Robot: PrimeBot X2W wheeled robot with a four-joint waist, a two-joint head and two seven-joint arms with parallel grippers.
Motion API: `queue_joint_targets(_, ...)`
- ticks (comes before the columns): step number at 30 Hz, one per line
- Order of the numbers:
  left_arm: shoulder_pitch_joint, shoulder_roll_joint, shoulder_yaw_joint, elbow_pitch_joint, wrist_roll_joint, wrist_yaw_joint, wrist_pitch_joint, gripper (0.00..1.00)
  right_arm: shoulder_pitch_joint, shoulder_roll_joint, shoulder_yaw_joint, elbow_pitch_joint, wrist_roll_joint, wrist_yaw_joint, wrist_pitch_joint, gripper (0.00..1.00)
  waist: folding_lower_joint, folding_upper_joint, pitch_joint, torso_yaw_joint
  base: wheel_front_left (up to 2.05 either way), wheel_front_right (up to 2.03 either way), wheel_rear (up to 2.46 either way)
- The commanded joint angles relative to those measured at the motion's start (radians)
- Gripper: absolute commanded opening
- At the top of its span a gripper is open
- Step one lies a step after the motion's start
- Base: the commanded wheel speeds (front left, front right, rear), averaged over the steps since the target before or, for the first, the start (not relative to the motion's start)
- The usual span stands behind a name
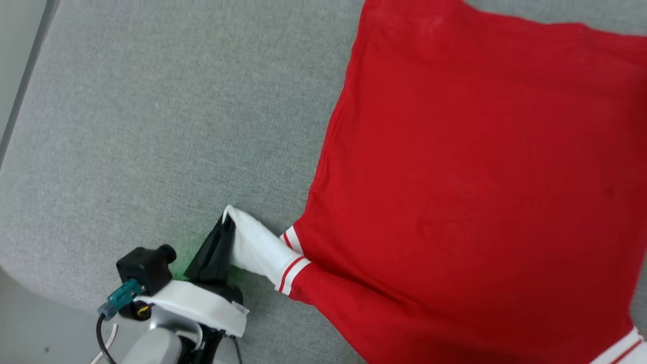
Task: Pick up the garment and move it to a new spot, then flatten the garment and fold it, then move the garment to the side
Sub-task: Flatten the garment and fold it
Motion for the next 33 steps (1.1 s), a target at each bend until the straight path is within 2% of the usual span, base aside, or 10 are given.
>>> queue_joint_targets(1,0.023,0.009,0.008,0.006,0.0,0.007,0.004,0.0,0.022,-0.002,0.015,0.011,0.013,-0.001,-0.016,0.0,-0.0002,0.0,-0.056,-0.035,0.0,0.0,0.0)
queue_joint_targets(9,0.101,0.053,0.027,-0.019,-0.012,0.035,0.016,0.0,0.108,-0.047,0.088,-0.046,0.099,-0.001,-0.157,0.0,-0.0002,0.0,-0.193,-0.106,0.0,0.0,0.0)
queue_joint_targets(17,0.191,0.092,0.046,-0.056,-0.031,0.067,0.046,0.0,0.347,-0.143,0.075,-0.183,0.2,-0.001,-0.264,0.0,-0.0002,0.0,-0.302,-0.167,0.0,0.0,0.0)
queue_joint_targets(22,0.239,0.111,0.057,-0.079,-0.042,0.084,0.055,0.0,0.566,-0.183,-0.027,-0.252,0.238,-0.001,-0.305,0.0,-0.0002,0.0,-0.345,-0.196,0.0,0.0,0.0)
queue_joint_targets(25,0.263,0.119,0.065,-0.089,-0.045,0.093,0.057,0.0,0.708,-0.183,-0.098,-0.289,0.245,-0.001,-0.316,0.0,-0.0002,0.0,-0.362,-0.214,0.0,0.0,0.0)
queue_joint_targets(33,0.29,0.128,0.067,-0.095,-0.047,0.106,0.058,0.0,1.07,-0.099,-0.261,-0.348,0.219,-0.001,-0.291,0.0,-0.0002,0.0,-0.379,-0.238,0.0,0.0,0.0)
